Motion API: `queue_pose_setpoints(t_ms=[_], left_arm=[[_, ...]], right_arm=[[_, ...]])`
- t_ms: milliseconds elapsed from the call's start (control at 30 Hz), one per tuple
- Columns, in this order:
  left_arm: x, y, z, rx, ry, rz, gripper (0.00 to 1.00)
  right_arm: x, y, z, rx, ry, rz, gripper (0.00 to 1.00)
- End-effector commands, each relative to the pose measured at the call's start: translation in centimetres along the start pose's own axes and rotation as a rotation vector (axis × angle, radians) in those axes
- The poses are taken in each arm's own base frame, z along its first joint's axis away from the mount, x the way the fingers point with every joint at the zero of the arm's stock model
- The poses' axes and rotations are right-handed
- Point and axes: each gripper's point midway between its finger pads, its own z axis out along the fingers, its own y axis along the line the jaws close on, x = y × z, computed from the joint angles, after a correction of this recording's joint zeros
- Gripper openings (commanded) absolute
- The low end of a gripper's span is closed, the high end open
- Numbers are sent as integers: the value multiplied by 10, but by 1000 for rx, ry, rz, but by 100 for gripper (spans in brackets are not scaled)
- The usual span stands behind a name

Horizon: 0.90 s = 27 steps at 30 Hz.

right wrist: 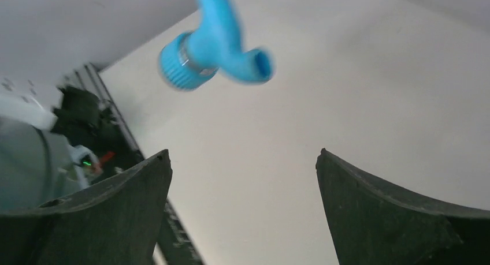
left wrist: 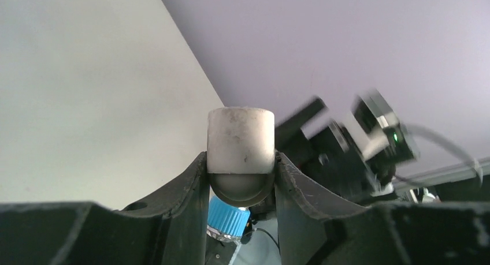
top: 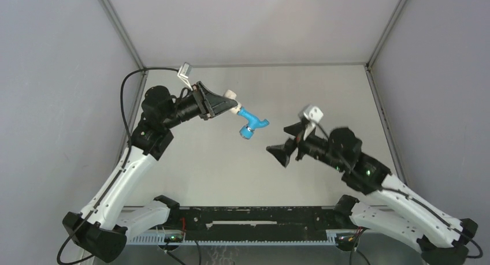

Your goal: Install the water faucets

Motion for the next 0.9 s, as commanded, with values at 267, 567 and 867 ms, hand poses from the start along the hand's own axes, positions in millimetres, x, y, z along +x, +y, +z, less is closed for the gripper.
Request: queue_pose_setpoints(t_ms=[267,567,867], left_arm=[[-23,-11,2,-52,-28,-86,0],[-20,-10,4,-56,1,-100,0],[-13,-10,4,-44,37,-105,0]], right_arm=[[-37,12,-30,275,-440,-1057,100],[-31,37,5,434,-431,-1443,100],[-26,39,41,489,-406,-1616,98]])
